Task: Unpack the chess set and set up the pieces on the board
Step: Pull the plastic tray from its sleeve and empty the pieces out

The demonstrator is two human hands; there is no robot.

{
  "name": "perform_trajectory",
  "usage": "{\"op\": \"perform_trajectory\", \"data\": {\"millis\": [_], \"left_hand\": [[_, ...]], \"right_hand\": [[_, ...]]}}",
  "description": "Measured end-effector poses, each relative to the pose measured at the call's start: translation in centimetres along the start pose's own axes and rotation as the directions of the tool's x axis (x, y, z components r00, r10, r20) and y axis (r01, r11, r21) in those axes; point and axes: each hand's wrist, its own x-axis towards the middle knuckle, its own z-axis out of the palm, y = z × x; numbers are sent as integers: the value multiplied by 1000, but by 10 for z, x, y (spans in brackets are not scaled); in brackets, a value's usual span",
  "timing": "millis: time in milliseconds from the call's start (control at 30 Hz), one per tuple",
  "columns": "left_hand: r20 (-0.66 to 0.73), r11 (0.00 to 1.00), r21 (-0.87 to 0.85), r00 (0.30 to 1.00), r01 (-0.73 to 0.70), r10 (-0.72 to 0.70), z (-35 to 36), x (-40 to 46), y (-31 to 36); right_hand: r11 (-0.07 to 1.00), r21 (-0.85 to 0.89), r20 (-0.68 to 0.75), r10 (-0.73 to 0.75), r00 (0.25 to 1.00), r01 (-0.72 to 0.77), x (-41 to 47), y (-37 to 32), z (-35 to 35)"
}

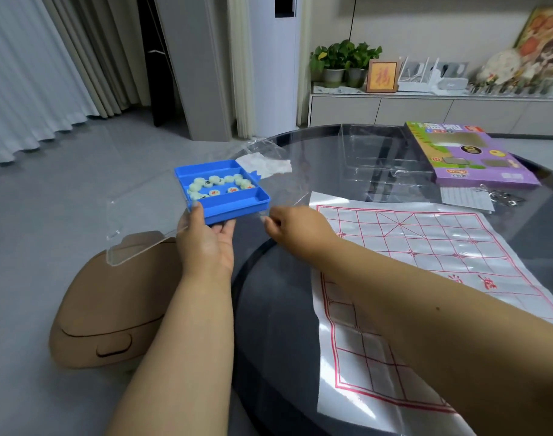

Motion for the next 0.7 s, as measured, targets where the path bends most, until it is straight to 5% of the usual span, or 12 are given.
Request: {"op": "perform_trajectory", "data": {"millis": [133, 300, 700], "left_hand": [[-4, 1000, 5, 1000, -14, 14, 1, -1, -1], [1, 1000, -12, 1000, -14, 14, -1, 0, -2], [33, 999, -30, 999, -10, 11, -3, 0, -3]], "right_hand": [[974, -161, 46, -154, 987, 159, -2, 1, 5], [937, -120, 65, -321, 945, 327, 0, -4, 13], [960, 151, 34, -244, 969, 236, 4, -1, 9]]}}
